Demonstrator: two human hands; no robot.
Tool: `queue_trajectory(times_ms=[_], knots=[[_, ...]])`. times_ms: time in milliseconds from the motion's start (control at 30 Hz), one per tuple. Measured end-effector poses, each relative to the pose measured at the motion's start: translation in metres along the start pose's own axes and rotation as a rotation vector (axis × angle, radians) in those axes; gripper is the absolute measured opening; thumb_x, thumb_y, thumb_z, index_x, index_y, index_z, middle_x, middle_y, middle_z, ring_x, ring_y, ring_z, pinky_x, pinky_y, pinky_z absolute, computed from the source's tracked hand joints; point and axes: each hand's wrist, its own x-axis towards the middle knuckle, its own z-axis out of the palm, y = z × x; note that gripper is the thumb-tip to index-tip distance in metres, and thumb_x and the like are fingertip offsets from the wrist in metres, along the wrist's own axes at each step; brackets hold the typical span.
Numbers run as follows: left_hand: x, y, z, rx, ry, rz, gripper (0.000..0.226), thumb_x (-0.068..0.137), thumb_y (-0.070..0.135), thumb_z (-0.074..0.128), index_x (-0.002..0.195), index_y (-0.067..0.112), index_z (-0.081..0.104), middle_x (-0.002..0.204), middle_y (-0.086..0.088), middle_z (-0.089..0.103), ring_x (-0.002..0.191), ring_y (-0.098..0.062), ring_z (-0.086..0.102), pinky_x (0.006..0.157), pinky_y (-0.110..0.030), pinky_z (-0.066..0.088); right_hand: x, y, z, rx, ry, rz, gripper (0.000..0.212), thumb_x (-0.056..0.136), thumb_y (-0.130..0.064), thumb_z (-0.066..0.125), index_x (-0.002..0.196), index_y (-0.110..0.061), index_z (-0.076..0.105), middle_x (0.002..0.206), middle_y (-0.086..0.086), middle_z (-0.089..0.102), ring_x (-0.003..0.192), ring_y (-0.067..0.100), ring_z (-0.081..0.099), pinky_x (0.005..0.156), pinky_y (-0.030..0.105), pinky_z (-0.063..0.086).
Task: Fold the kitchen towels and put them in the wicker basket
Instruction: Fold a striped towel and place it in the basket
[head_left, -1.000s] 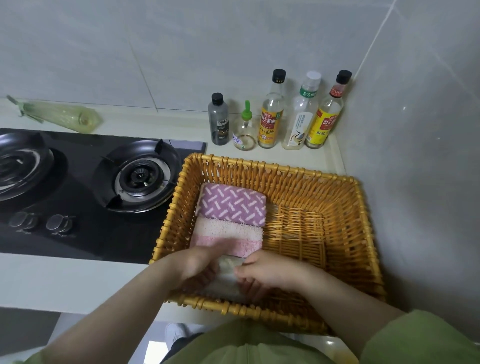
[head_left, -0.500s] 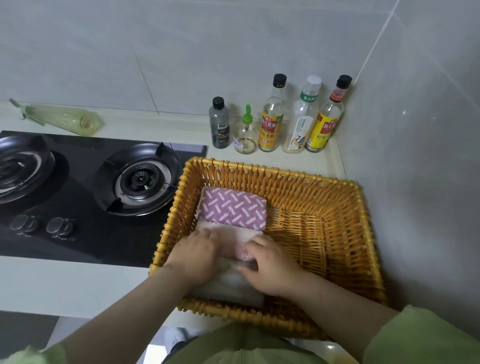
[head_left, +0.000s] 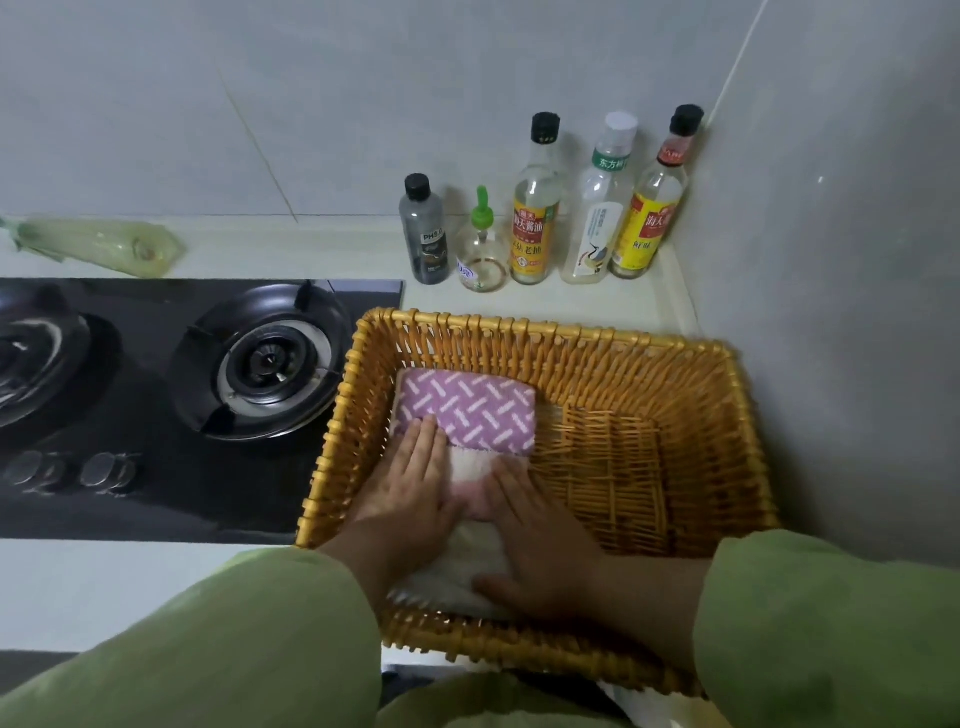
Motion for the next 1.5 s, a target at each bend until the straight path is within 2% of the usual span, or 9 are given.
queue_trajectory(times_ms=[133,200,533,633,700,767,833,1167,1500], knots=[[0.007,-0.005,0.015,0.050,0.053,0.021,0.077,0.095,0.052,0.031,0.146,-0.006,0.033,0.155,-0.026,0.026,0.146,-0.033,0.017,0.116,-0.043,0.008,0.005,0.008,0.013,-0.017,0.009,-0.009,0.106,0.082,-0.078,0.035,0.152,0.000,0.017,0.160,0.024,0.014,0.149,0.037,0.005,0.116,0.049,0.008],[0.009,-0.006,0.021,0.046,0.077,0.043,0.077,0.094,0.052,0.033,0.147,-0.005,0.030,0.156,-0.025,0.025,0.147,-0.032,0.014,0.116,-0.043,0.008,0.007,0.009,0.018,0.020,0.010,-0.004,0.104,0.081,-0.078,0.036,0.149,0.001,0.028,0.156,0.025,0.026,0.147,0.038,0.020,0.112,0.048,0.015],[0.013,-0.007,0.024,0.029,0.100,0.058,0.080,0.095,0.054,0.030,0.148,-0.005,0.027,0.157,-0.026,0.019,0.148,-0.035,0.012,0.119,-0.044,0.005,0.006,0.012,0.017,-0.004,0.012,-0.002,0.104,0.080,-0.079,0.035,0.149,-0.001,0.028,0.156,0.022,0.028,0.147,0.033,0.023,0.112,0.046,0.015],[0.010,-0.006,0.002,0.042,0.003,0.063,0.091,0.093,0.067,0.014,0.152,0.001,-0.008,0.157,-0.021,-0.017,0.147,-0.032,-0.016,0.121,-0.040,-0.010,0.005,0.015,0.010,-0.022,-0.036,-0.005,0.107,0.079,-0.082,0.034,0.148,-0.001,0.030,0.156,0.022,0.030,0.146,0.031,0.019,0.112,0.044,0.012],[0.006,-0.014,-0.018,0.150,-0.162,0.130,0.100,0.089,0.073,0.021,0.150,0.004,-0.019,0.155,-0.018,-0.028,0.146,-0.030,-0.021,0.121,-0.042,-0.009,0.003,0.015,0.001,-0.065,-0.009,-0.046,0.111,0.078,-0.082,0.036,0.151,0.001,0.023,0.159,0.022,0.018,0.147,0.031,0.006,0.118,0.043,0.001],[0.001,-0.022,-0.035,0.330,-0.258,0.253,0.110,0.086,0.071,0.041,0.151,0.006,-0.019,0.157,-0.018,-0.026,0.148,-0.030,-0.018,0.122,-0.044,-0.006,-0.001,0.017,-0.007,-0.079,-0.013,-0.103,0.117,0.079,-0.083,0.037,0.154,-0.003,-0.003,0.157,0.015,-0.021,0.145,0.026,-0.021,0.120,0.039,-0.017],[-0.004,-0.028,-0.039,0.444,-0.309,0.307,0.127,0.075,0.068,0.062,0.152,0.006,-0.018,0.158,-0.017,-0.024,0.149,-0.031,-0.016,0.122,-0.046,-0.004,-0.005,0.019,-0.014,-0.096,-0.074,-0.126,0.124,0.072,-0.090,0.031,0.152,-0.007,-0.017,0.148,0.009,-0.038,0.143,0.022,-0.032,0.120,0.041,-0.016],[-0.003,-0.019,-0.023,0.476,-0.312,0.230,0.142,0.064,0.074,0.068,0.151,0.003,-0.018,0.158,-0.018,-0.023,0.148,-0.034,-0.017,0.119,-0.045,-0.008,0.002,0.018,-0.010,-0.190,-0.076,-0.082,0.126,0.068,-0.093,0.026,0.154,-0.011,-0.015,0.156,0.007,-0.032,0.139,0.017,-0.036,0.114,0.035,-0.021],[0.010,-0.024,-0.041,0.678,-0.366,0.314,0.138,0.064,0.068,0.073,0.153,0.008,-0.015,0.161,-0.016,-0.015,0.149,-0.033,-0.009,0.117,-0.060,-0.004,-0.001,0.017,-0.026,-0.165,-0.130,-0.099,0.134,0.059,-0.097,0.029,0.153,-0.012,-0.018,0.155,0.005,-0.034,0.140,0.018,-0.033,0.119,0.038,-0.015]])
